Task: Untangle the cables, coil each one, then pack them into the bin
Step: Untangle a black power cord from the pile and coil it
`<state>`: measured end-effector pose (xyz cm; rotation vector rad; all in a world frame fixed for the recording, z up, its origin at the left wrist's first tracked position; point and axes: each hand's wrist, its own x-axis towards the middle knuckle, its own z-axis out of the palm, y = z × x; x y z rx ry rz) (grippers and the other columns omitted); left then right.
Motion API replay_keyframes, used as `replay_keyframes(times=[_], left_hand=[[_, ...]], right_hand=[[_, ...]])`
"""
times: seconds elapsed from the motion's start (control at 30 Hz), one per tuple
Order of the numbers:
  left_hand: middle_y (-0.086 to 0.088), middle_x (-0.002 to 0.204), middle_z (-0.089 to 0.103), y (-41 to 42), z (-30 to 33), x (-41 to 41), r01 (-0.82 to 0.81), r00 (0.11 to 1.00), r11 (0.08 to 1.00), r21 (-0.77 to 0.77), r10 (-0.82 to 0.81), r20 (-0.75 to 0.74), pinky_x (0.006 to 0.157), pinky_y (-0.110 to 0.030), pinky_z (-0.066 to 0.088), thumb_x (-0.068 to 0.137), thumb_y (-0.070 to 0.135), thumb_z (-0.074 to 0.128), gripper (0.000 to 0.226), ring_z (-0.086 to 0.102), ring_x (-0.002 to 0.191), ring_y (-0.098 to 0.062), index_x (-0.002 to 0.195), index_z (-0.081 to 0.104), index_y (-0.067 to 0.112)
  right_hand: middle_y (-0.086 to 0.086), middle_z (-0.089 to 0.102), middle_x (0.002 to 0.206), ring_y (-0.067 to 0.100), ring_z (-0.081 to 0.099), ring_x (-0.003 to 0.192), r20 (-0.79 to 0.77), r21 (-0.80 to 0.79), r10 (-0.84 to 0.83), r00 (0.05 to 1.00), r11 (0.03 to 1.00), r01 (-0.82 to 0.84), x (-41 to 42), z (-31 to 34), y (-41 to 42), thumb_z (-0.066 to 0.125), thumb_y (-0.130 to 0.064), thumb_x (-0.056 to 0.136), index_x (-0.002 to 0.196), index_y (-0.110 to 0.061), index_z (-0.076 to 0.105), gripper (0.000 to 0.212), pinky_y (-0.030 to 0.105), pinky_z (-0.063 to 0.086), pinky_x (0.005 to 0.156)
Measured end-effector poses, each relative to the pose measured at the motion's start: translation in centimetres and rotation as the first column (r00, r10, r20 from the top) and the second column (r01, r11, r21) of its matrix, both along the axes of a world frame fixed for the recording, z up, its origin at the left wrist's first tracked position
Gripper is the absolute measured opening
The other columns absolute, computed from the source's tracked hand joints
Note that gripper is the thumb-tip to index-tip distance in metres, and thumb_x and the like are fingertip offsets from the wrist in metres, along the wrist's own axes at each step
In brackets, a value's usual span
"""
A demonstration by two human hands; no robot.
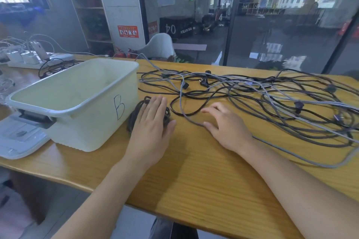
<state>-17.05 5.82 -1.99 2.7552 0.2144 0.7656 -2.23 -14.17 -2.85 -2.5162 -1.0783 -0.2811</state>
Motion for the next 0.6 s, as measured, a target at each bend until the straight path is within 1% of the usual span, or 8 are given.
replay_keyframes(times=[0.03, 0.1, 0.23, 0.3, 0.37, 0.47, 0.53, 0.6], left_hand=[[0.007, 0.173, 0.005, -0.8, 0.3, 0.6, 0.021, 1.0, 1.0, 0.007, -0.021, -0.001, 0.122, -0.02, -0.015, 0.109, 0.049, 0.034, 0.069, -0.011, 0.155, -0.002, 0.166, 0.01, 0.02], [0.007, 0.173, 0.003, -2.6, 0.7, 1.8, 0.067, 0.998, 0.998, 0.02, -0.067, -0.005, 0.121, -0.02, -0.017, 0.109, 0.05, 0.032, 0.069, -0.015, 0.153, 0.0, 0.166, 0.008, 0.02], [0.0, 0.173, 0.013, -6.2, 0.8, 4.6, 0.159, 0.987, 0.987, 0.024, -0.159, 0.0, 0.129, -0.03, -0.005, 0.107, 0.053, 0.031, 0.072, -0.001, 0.159, -0.011, 0.165, 0.016, 0.015], [-0.001, 0.173, 0.013, -8.0, 0.6, 6.1, 0.194, 0.981, 0.98, 0.036, -0.193, -0.034, 0.129, -0.033, -0.002, 0.106, 0.053, 0.031, 0.072, 0.0, 0.16, -0.013, 0.165, 0.016, 0.014], [-0.001, 0.173, 0.012, -9.8, 0.3, 7.5, 0.244, 0.967, 0.969, 0.038, -0.24, -0.085, 0.129, -0.032, -0.004, 0.108, 0.05, 0.033, 0.07, -0.001, 0.16, -0.013, 0.165, 0.014, 0.014], [0.0, 0.172, 0.017, -12.1, 0.0, 9.5, 0.33, 0.934, 0.943, 0.043, -0.32, -0.16, 0.127, -0.029, -0.005, 0.109, 0.044, 0.038, 0.066, 0.001, 0.16, -0.013, 0.165, 0.017, 0.015], [0.001, 0.169, 0.027, -13.5, 0.0, 10.6, 0.388, 0.909, 0.921, 0.032, -0.377, -0.177, 0.128, -0.03, 0.003, 0.109, 0.038, 0.047, 0.061, 0.01, 0.159, -0.014, 0.162, 0.027, 0.017], [0.002, 0.159, 0.045, -14.8, 0.2, 11.4, 0.434, 0.884, 0.901, -0.025, -0.431, -0.182, 0.122, -0.032, 0.026, 0.106, 0.032, 0.056, 0.052, 0.032, 0.151, -0.017, 0.155, 0.044, 0.023]], right_hand=[[-0.01, 0.052, 0.137, 0.008, 0.052, 0.109, 0.007, -0.017, -0.009, 1.0, 1.0, 0.009, 0.2, 0.0, -1.1, 0.059, -0.04, 0.104, 0.141, -0.032, 0.058, 0.038, 0.024, 0.043, 0.083], [-0.011, 0.053, 0.134, 0.009, 0.053, 0.115, 0.038, -0.05, -0.03, 0.999, 0.998, 0.032, 0.5, 0.1, -3.1, 0.057, -0.043, 0.104, 0.138, -0.033, 0.059, 0.036, 0.025, 0.045, 0.082], [-0.016, 0.056, 0.125, 0.007, 0.053, 0.118, 0.074, -0.05, -0.039, 0.996, 0.998, 0.042, 0.7, 0.1, -6.5, 0.059, -0.043, 0.103, 0.131, -0.033, 0.064, 0.03, 0.023, 0.044, 0.081], [-0.017, 0.057, 0.116, 0.007, 0.056, 0.113, 0.096, -0.051, -0.037, 0.995, 0.998, 0.042, 0.6, 0.0, -7.9, 0.06, -0.041, 0.102, 0.124, -0.032, 0.067, 0.025, 0.02, 0.04, 0.075], [-0.018, 0.054, 0.099, 0.01, 0.062, 0.102, 0.127, -0.079, -0.071, 0.989, 0.994, 0.081, 0.5, 0.1, -9.1, 0.058, -0.041, 0.102, 0.114, -0.031, 0.07, 0.02, 0.019, 0.033, 0.062], [-0.013, 0.061, 0.093, 0.016, 0.067, 0.086, 0.189, -0.149, -0.166, 0.968, 0.969, 0.195, 0.6, 0.2, -10.9, 0.049, -0.05, 0.104, 0.102, -0.031, 0.065, 0.026, 0.029, 0.037, 0.058], [-0.011, 0.064, 0.093, 0.018, 0.068, 0.082, 0.206, -0.141, -0.21, 0.956, 0.96, 0.241, 1.0, -0.1, -12.0, 0.047, -0.053, 0.104, 0.098, -0.03, 0.062, 0.028, 0.031, 0.039, 0.06], [-0.011, 0.063, 0.092, 0.021, 0.067, 0.08, 0.185, -0.084, -0.226, 0.956, 0.966, 0.244, 1.2, -0.3, -12.9, 0.052, -0.049, 0.103, 0.099, -0.03, 0.062, 0.023, 0.032, 0.041, 0.06]])
